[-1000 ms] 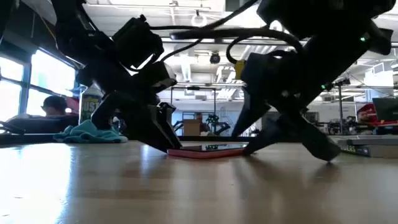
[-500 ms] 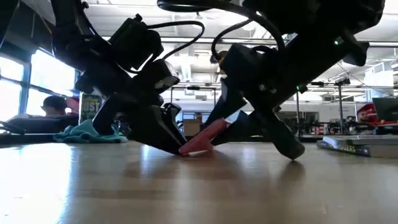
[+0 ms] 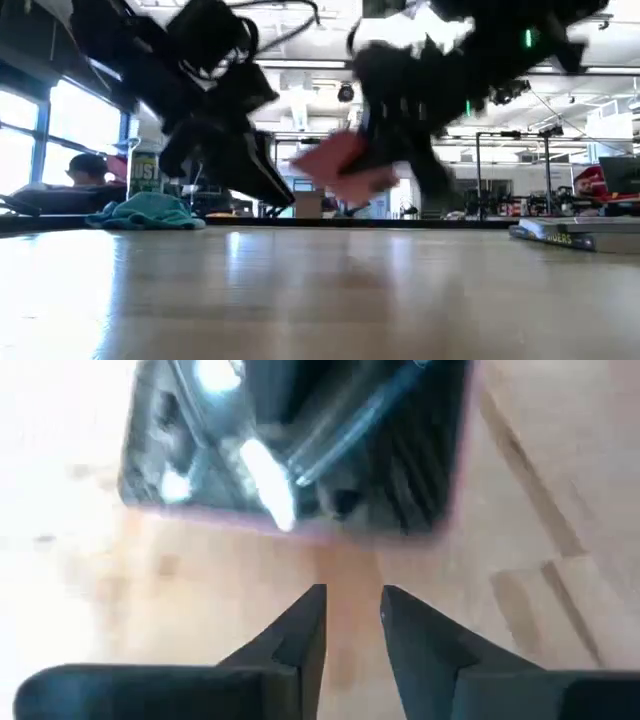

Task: Apply microfiber cloth
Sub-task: Spray the back and front of the pink cellphone using the blue spray bottle

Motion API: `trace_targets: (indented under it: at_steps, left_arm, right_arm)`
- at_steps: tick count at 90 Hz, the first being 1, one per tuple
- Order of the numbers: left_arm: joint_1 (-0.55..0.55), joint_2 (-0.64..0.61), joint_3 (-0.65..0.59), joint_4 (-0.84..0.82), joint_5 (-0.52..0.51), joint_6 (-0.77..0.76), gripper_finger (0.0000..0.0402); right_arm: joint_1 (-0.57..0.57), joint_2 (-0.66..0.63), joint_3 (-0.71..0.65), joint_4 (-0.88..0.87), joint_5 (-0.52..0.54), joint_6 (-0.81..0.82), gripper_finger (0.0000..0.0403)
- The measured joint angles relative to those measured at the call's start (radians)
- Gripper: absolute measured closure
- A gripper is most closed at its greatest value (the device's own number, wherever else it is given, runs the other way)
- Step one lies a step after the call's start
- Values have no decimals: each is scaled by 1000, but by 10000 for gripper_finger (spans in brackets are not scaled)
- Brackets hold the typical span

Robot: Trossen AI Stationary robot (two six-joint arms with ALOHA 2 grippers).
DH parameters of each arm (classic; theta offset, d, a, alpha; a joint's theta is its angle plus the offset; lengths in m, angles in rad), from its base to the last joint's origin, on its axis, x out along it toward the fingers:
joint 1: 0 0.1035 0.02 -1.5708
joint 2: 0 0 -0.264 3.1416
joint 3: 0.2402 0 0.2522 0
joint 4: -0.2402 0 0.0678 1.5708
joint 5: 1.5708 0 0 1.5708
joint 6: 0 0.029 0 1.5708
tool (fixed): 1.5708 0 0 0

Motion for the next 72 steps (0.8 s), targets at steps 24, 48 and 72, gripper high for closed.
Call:
trace_targets:
  at_steps: [24, 48, 72]
  left_arm:
    - [-10, -251, -51, 114, 17, 45, 370]
    - [-8, -251, -206, 619, 59, -61, 371]
    - [-8, -166, -279, 829, 80, -144, 369]
  right_arm:
    - [-113, -354, 2, -176, -217, 394, 399]
    - [-249, -460, 2, -252, -626, 644, 400]
    - [-278, -320, 2, -161, -720, 640, 400]
